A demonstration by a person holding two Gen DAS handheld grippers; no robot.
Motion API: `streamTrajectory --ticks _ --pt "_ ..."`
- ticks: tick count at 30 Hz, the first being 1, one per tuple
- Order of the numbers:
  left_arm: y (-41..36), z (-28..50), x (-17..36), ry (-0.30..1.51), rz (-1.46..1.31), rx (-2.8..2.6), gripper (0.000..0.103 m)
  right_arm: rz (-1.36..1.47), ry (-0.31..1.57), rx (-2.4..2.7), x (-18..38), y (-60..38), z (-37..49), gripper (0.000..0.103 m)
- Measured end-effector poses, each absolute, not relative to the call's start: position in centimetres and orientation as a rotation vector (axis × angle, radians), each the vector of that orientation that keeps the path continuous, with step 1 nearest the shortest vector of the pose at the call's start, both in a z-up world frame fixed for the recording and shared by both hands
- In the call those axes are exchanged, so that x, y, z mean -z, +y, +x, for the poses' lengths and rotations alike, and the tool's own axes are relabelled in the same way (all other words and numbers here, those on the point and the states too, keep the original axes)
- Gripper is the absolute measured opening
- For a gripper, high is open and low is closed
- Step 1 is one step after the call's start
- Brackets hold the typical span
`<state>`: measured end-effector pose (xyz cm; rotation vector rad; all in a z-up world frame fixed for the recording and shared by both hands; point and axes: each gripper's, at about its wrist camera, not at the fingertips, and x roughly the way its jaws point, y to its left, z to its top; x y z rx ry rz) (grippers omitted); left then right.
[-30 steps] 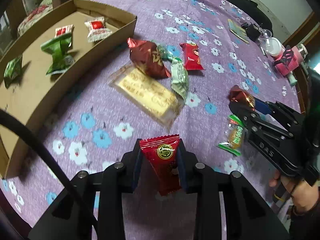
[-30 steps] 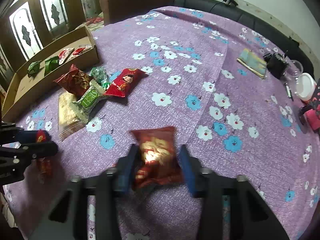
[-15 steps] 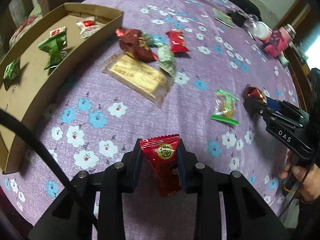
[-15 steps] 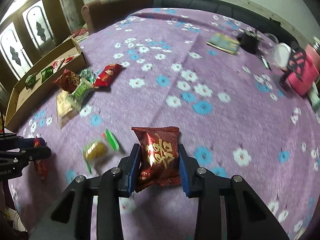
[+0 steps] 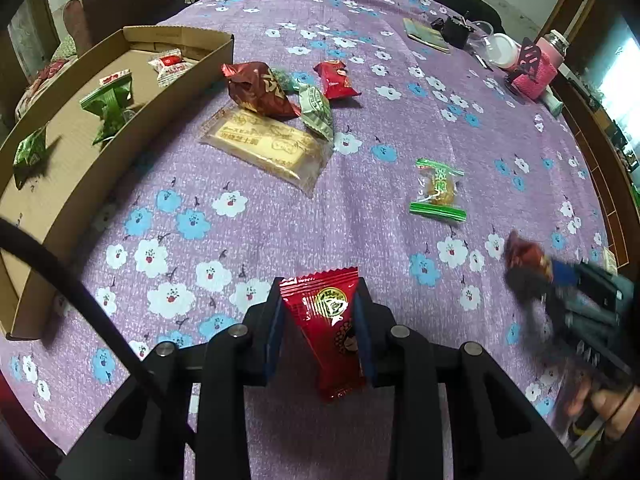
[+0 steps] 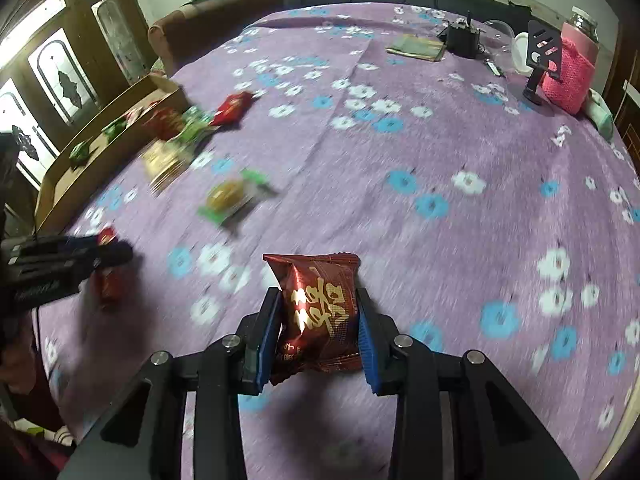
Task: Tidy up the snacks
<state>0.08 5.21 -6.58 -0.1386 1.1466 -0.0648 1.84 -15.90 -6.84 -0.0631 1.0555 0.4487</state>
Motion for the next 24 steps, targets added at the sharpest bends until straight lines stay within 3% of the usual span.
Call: streamTrajectory --ticks 24 --pt "13.4 -1.7 2.8 1.063 -0.241 0.024 0.033 -0.132 0.990 -0.700 3.1 -0.9 -0.1 0.035"
